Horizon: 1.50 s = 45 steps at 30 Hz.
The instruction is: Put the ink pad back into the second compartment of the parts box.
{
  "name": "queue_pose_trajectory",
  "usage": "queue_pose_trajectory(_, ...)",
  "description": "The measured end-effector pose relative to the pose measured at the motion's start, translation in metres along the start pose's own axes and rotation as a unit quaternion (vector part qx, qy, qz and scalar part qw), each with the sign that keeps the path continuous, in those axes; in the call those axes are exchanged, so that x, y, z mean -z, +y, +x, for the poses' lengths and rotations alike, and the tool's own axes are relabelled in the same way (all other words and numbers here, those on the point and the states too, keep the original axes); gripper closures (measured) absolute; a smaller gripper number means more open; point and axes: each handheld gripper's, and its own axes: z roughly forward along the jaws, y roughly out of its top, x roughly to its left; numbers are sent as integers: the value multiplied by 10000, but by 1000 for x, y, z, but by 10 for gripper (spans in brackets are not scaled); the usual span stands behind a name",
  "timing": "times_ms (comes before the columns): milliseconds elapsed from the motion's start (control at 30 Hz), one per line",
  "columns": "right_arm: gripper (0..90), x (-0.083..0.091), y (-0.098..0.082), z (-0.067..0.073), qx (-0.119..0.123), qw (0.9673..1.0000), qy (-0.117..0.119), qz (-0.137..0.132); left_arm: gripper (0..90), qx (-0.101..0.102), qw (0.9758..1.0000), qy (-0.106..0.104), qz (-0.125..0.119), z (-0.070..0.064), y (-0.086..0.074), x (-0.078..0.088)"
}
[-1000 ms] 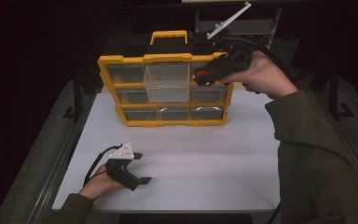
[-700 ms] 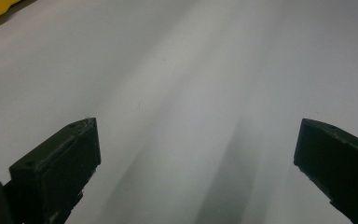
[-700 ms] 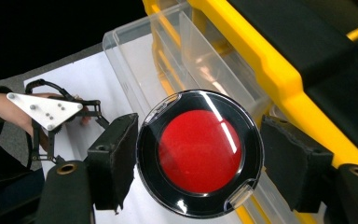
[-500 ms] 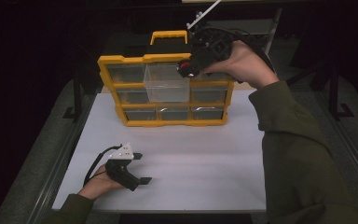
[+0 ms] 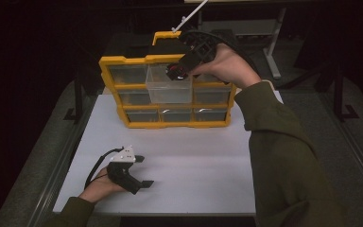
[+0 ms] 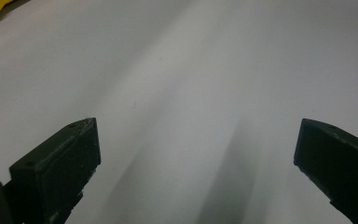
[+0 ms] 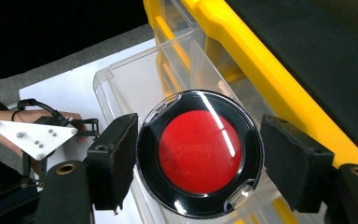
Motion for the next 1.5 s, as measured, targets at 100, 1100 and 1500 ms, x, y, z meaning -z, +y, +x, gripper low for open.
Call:
queue_pose_trajectory(100, 224, -1, 0, 1, 52, 10000, 21, -8, 0, -8, 10000, 0, 5, 0, 0, 0)
queue_pose_trajectory(1100, 127, 31, -80, 0, -90, 9992, -185, -354, 0, -10, 10000, -17, 87, 0, -1, -2)
queue_pose_trajectory(1500, 22, 5, -126, 5, -205, 9991, -160, -328, 0, 2, 10000, -38, 62, 0, -1, -3)
